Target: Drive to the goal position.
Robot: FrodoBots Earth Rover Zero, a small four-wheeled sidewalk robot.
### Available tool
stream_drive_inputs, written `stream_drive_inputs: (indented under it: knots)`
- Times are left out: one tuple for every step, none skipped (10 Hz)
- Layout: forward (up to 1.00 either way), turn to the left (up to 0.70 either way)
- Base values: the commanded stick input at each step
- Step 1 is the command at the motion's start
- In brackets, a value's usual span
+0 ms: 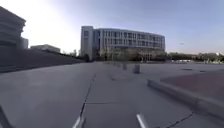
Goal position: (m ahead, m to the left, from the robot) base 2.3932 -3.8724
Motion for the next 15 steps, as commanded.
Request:
stream_drive_inputs:
  knots:
    - [0.60,-0.15]
    - [0.60,-0.15]
    - [0.60,-0.03]
    - [0.60,0.01]
    - [0.60,0.00]
    - [0.60,0.00]
    - [0.60,0.00]
    - [0.60,0.00]
    - [0.60,-0.13]
    - [0.60,-0.15]
    - [0.60,-0.15]
    - [0.60,-0.15]
    - [0.60,-0.15]
    - [0.60,-0.05]
    - [0.60,0.00]
